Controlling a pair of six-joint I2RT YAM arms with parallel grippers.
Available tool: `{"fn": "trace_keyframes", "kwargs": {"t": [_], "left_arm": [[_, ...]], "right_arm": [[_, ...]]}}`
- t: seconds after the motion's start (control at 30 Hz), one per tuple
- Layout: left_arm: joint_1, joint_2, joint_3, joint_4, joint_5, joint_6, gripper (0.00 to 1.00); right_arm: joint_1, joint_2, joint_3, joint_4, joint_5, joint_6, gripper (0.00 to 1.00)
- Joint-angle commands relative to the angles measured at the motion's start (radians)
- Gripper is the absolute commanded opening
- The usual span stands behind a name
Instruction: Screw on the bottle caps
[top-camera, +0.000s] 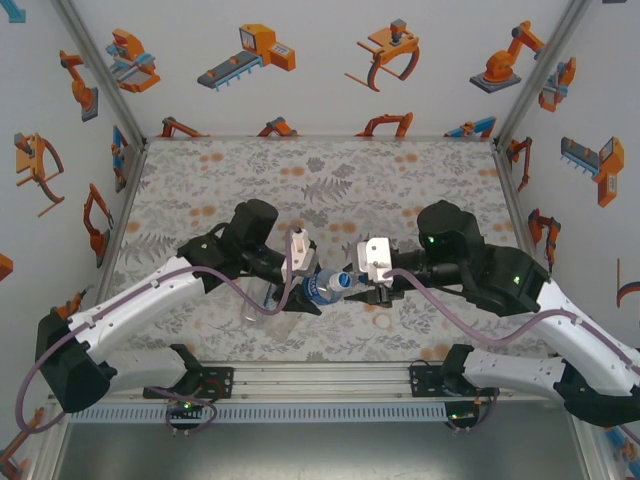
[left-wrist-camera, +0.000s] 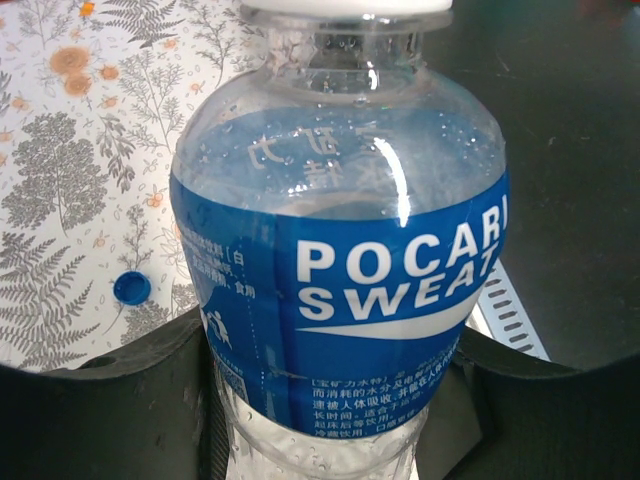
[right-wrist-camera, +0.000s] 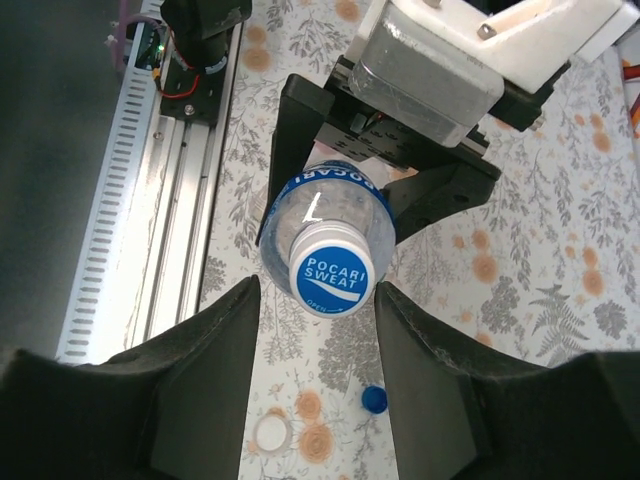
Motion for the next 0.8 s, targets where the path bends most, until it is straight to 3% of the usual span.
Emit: {"fn": "trace_keyframes", "kwargs": {"t": [0.0, 0.57, 0.77], "left_arm": [[-0.001, 0.008, 0.028, -0.038, 0.044, 0.023, 0.0], [-0.002, 0.015, 0.028, -0.055, 0.041, 0.046, 0.0], [-0.001, 0.017, 0.028, -0.043, 0.032, 0.05, 0.0]], "right_arm": [[0.008, -0.003, 0.002, 0.053, -0.006, -0.031, 0.46], [0.014, 0.018, -0.006, 0.053, -0.017, 0.008, 0.36], [0.014, 0.016, -0.016, 0.066, 0.02, 0.055, 0.23]]}}
